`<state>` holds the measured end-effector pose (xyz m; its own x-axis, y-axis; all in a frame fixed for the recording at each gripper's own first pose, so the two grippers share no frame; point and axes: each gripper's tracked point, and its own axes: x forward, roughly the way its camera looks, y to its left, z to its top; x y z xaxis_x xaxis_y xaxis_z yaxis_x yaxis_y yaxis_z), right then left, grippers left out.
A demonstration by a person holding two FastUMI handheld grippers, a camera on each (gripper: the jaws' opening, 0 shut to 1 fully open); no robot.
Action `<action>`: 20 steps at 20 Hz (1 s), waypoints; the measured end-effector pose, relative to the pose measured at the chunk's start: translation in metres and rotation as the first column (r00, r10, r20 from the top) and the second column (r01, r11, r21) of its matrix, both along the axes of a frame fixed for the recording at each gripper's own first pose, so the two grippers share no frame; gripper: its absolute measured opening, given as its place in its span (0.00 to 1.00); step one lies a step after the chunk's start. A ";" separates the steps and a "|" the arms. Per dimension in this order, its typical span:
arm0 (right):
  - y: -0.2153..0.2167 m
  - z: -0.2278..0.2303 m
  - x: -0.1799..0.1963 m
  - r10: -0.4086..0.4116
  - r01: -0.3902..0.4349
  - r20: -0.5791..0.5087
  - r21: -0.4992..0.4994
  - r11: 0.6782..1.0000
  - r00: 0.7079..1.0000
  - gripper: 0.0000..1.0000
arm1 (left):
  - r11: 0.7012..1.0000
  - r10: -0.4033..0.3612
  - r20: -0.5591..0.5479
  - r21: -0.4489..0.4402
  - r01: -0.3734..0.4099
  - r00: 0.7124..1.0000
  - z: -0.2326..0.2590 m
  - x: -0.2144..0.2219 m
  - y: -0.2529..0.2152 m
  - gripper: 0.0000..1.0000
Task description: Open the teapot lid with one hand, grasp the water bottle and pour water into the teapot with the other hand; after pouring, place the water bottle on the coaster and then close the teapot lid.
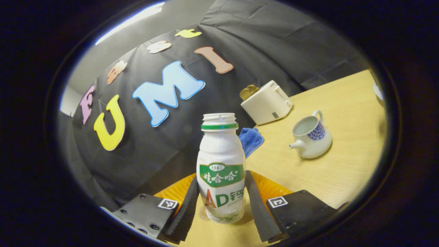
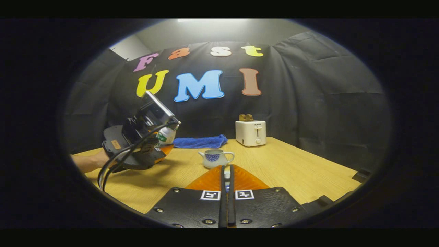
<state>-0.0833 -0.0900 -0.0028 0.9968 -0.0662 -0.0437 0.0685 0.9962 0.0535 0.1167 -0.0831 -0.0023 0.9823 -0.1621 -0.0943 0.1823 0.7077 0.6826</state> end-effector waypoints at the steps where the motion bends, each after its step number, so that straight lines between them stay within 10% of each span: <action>1: -0.001 0.001 -0.002 -0.001 0.001 0.007 0.002 1.000 1.000 0.01 | 0.999 0.005 -0.004 0.037 -0.005 1.000 -0.002 0.001 -0.004 0.87; 20: -0.010 0.005 -0.019 -0.006 0.006 0.044 0.004 1.000 0.999 0.00 | 0.917 -0.020 -0.025 0.399 0.029 0.999 -0.020 0.018 -0.049 0.87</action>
<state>-0.1024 -0.1000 0.0024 0.9974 -0.0722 0.0002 0.0720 0.9955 0.0608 0.1347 -0.1320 -0.0219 0.9757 -0.1309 -0.1756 0.2126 0.3723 0.9035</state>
